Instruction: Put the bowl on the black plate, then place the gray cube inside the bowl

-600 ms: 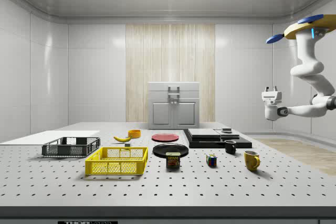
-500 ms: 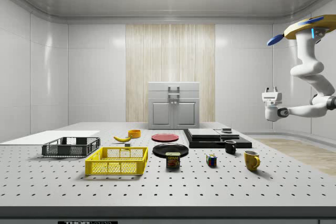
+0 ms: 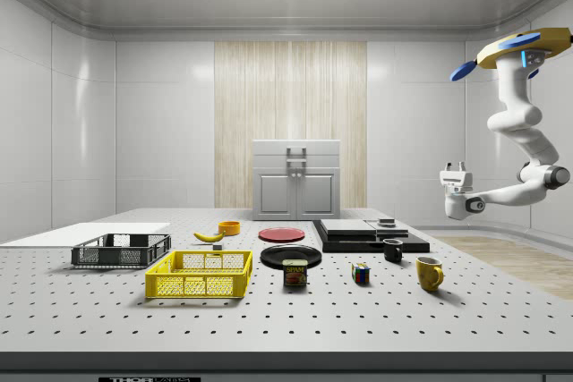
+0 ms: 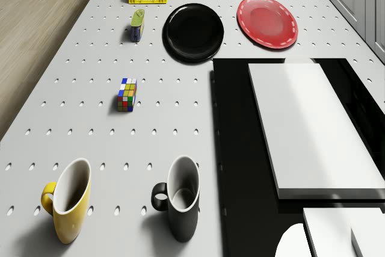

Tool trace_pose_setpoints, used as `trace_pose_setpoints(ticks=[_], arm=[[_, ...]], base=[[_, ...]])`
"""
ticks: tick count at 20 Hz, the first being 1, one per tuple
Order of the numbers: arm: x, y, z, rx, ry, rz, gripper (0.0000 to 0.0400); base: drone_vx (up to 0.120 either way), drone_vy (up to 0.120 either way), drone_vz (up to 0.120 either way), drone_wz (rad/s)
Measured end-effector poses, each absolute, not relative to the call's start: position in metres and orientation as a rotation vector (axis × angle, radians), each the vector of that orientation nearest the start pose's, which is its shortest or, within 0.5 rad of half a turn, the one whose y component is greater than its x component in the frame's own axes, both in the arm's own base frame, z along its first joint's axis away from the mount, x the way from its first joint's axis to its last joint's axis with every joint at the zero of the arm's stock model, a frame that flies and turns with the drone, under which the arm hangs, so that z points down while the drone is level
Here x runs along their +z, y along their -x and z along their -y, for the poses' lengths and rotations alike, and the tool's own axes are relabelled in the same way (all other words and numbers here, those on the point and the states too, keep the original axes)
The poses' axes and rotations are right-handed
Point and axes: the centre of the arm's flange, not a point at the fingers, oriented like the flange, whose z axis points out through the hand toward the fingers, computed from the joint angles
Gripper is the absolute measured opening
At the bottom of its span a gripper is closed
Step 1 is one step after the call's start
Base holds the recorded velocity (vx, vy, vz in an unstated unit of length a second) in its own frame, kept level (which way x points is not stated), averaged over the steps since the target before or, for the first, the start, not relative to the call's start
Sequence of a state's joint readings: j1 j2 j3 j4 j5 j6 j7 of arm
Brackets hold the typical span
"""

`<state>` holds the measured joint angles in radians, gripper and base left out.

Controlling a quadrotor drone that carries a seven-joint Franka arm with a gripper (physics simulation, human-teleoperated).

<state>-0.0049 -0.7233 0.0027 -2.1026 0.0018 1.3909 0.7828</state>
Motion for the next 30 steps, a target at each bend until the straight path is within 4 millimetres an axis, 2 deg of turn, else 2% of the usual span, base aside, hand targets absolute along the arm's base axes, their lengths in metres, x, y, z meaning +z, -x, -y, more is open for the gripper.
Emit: trace_pose_setpoints(ticks=[9,30], arm=[[0.689,-0.304,0.0,-0.027,2.896,-1.2,0.04],[0.691,-0.303,0.0,-0.053,2.894,-1.199,0.04]], base=[[0.12,-0.12,0.0,0.0],[0.12,-0.12,0.0,0.0]])
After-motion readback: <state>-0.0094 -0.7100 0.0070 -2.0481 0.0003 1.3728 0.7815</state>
